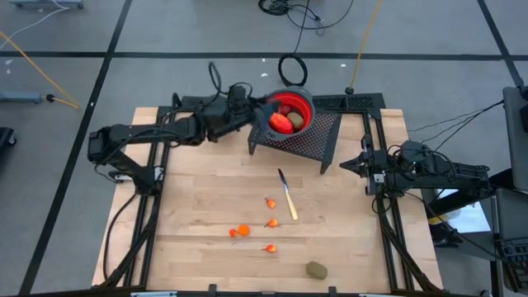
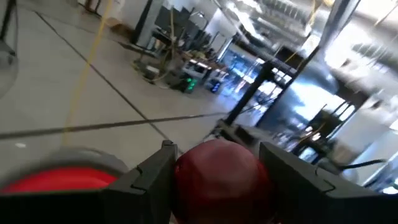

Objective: Pick & Place Fruit
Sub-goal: Put the red pomegranate into the red strainer bowl on the shelf

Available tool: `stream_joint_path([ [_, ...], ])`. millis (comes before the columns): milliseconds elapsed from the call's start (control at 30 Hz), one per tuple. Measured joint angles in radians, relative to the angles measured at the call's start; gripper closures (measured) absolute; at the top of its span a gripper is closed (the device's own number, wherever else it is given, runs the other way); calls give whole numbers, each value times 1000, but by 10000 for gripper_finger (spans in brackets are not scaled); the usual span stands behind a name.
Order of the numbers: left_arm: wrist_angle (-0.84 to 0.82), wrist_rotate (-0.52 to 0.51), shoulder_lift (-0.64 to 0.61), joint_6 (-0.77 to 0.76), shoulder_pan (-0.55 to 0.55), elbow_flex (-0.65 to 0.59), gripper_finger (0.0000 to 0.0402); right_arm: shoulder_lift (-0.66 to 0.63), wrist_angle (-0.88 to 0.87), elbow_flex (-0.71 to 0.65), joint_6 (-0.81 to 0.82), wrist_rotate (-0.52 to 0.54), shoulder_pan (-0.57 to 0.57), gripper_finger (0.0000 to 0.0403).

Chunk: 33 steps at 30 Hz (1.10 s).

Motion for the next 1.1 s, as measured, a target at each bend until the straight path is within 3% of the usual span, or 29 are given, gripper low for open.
stream_joint_path([
  [233,-184,72,123,127,76,195,190,0,0,0,2,0,0,399],
  [500,-365,82,283,240,140,379,190,0,0,0,11,0,0,399],
  [800,-384,83,407,312,177,404,190,0,0,0,11,0,0,399],
  [1100,-493,60,445,394,173,404,190,0,0,0,10,2,0,399],
])
